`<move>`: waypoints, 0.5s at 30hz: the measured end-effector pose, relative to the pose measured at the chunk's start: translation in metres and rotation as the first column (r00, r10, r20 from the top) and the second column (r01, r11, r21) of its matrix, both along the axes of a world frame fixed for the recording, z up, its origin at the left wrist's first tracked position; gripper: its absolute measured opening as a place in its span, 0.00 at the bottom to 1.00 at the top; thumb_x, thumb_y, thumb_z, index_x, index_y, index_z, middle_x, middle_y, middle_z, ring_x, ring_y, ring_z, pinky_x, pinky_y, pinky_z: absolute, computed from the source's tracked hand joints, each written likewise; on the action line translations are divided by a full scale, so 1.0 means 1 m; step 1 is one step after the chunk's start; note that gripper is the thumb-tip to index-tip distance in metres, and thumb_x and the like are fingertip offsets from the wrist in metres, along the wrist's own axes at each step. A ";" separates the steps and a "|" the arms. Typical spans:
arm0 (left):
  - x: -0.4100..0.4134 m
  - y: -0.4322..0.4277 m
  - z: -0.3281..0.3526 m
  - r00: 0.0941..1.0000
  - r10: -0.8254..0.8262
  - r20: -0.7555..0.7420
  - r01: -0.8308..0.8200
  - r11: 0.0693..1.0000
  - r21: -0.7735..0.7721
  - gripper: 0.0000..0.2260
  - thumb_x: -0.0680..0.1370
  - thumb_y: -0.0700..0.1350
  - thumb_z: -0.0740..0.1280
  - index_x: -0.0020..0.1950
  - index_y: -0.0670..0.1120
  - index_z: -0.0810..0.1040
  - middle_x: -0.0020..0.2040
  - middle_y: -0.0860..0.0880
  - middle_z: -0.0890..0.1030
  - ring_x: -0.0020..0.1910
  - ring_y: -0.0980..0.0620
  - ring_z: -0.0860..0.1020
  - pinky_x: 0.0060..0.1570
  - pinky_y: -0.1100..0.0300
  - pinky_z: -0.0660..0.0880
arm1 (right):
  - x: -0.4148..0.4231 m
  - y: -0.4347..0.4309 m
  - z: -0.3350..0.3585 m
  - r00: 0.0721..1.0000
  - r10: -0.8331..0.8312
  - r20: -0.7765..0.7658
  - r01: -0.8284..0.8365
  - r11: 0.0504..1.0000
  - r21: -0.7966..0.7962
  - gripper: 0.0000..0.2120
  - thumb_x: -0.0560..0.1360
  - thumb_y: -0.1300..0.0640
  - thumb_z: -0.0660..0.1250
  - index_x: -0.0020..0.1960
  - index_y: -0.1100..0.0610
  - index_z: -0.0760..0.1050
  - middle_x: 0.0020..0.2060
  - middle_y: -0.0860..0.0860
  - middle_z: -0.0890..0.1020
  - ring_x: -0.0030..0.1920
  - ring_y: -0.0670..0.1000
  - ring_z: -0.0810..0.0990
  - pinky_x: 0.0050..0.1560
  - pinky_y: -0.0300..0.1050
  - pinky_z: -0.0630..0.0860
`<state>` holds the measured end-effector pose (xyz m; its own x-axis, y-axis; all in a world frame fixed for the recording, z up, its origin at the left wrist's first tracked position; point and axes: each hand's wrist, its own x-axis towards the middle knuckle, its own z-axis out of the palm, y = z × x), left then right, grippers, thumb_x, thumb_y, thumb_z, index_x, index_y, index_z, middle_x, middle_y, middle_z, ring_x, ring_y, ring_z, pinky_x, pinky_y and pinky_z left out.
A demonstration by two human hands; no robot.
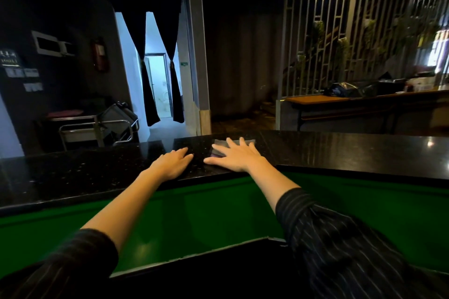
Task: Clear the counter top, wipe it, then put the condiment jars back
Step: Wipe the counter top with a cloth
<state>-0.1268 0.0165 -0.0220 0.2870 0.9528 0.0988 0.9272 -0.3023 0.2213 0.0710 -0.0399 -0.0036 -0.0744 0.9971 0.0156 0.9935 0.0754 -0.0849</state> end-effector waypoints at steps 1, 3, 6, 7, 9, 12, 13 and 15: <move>0.000 0.001 -0.001 0.998 -0.019 -0.061 0.019 1.000 0.002 0.24 0.83 0.54 0.49 0.77 0.46 0.56 0.77 0.43 0.59 0.75 0.42 0.59 0.72 0.44 0.57 | 0.001 0.005 0.001 0.999 -0.042 -0.004 0.041 0.999 -0.028 0.40 0.68 0.21 0.45 0.76 0.36 0.49 0.79 0.54 0.48 0.76 0.65 0.46 0.73 0.67 0.44; 0.003 0.000 0.000 0.988 -0.050 -0.148 0.052 0.999 0.011 0.22 0.84 0.51 0.47 0.78 0.48 0.54 0.78 0.45 0.55 0.76 0.42 0.57 0.72 0.41 0.58 | 0.000 0.012 0.004 0.993 -0.118 -0.020 0.117 0.991 -0.065 0.39 0.69 0.21 0.44 0.76 0.35 0.50 0.79 0.55 0.49 0.76 0.66 0.48 0.73 0.64 0.45; 0.001 0.002 0.000 0.987 -0.040 -0.159 0.043 0.999 0.015 0.22 0.84 0.50 0.47 0.78 0.48 0.54 0.78 0.45 0.53 0.75 0.41 0.56 0.71 0.40 0.58 | -0.006 0.012 0.001 0.980 -0.197 -0.037 0.196 0.979 -0.048 0.38 0.72 0.24 0.43 0.77 0.39 0.50 0.78 0.56 0.50 0.76 0.65 0.49 0.74 0.61 0.48; 0.000 0.004 -0.001 0.985 -0.038 -0.167 0.040 0.999 0.004 0.22 0.84 0.51 0.46 0.78 0.48 0.53 0.78 0.45 0.54 0.76 0.41 0.56 0.71 0.39 0.57 | -0.007 0.012 0.000 0.974 -0.224 -0.042 0.222 0.974 -0.044 0.37 0.73 0.25 0.43 0.78 0.40 0.49 0.78 0.57 0.51 0.76 0.65 0.49 0.75 0.61 0.49; 0.000 0.005 -0.002 0.986 -0.034 -0.163 0.032 0.999 -0.013 0.24 0.83 0.53 0.45 0.78 0.48 0.53 0.78 0.45 0.54 0.76 0.42 0.55 0.71 0.39 0.55 | -0.012 0.009 -0.004 0.965 -0.256 -0.052 0.253 0.966 -0.053 0.37 0.73 0.26 0.42 0.78 0.41 0.49 0.78 0.58 0.51 0.76 0.65 0.50 0.74 0.63 0.53; 0.002 0.002 0.000 0.989 -0.021 -0.148 0.018 1.000 -0.024 0.24 0.83 0.55 0.45 0.78 0.49 0.51 0.78 0.45 0.53 0.77 0.42 0.54 0.71 0.38 0.53 | -0.024 -0.001 -0.005 0.970 -0.242 -0.023 0.240 0.968 -0.066 0.35 0.75 0.28 0.42 0.78 0.42 0.49 0.78 0.59 0.50 0.76 0.67 0.50 0.73 0.64 0.53; 0.002 0.000 0.002 0.990 -0.024 -0.139 0.020 0.999 -0.026 0.24 0.83 0.55 0.45 0.79 0.51 0.48 0.79 0.44 0.53 0.77 0.42 0.53 0.72 0.38 0.53 | -0.026 -0.007 -0.005 0.976 -0.216 -0.008 0.215 0.975 -0.060 0.34 0.76 0.29 0.41 0.78 0.43 0.49 0.78 0.60 0.50 0.76 0.66 0.50 0.73 0.63 0.52; 0.001 -0.005 0.003 0.991 -0.035 -0.130 0.030 0.999 -0.037 0.23 0.83 0.55 0.44 0.78 0.56 0.44 0.79 0.43 0.51 0.77 0.42 0.51 0.72 0.38 0.51 | -0.027 -0.020 -0.005 0.989 -0.150 -0.005 0.150 0.987 -0.051 0.33 0.77 0.30 0.41 0.78 0.43 0.48 0.78 0.58 0.50 0.76 0.64 0.49 0.73 0.61 0.50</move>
<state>-0.1254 0.0115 -0.0188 0.3263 0.9449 0.0251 0.9386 -0.3270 0.1101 0.0442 -0.0603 -0.0088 0.0759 0.9965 -0.0345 0.9925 -0.0788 -0.0934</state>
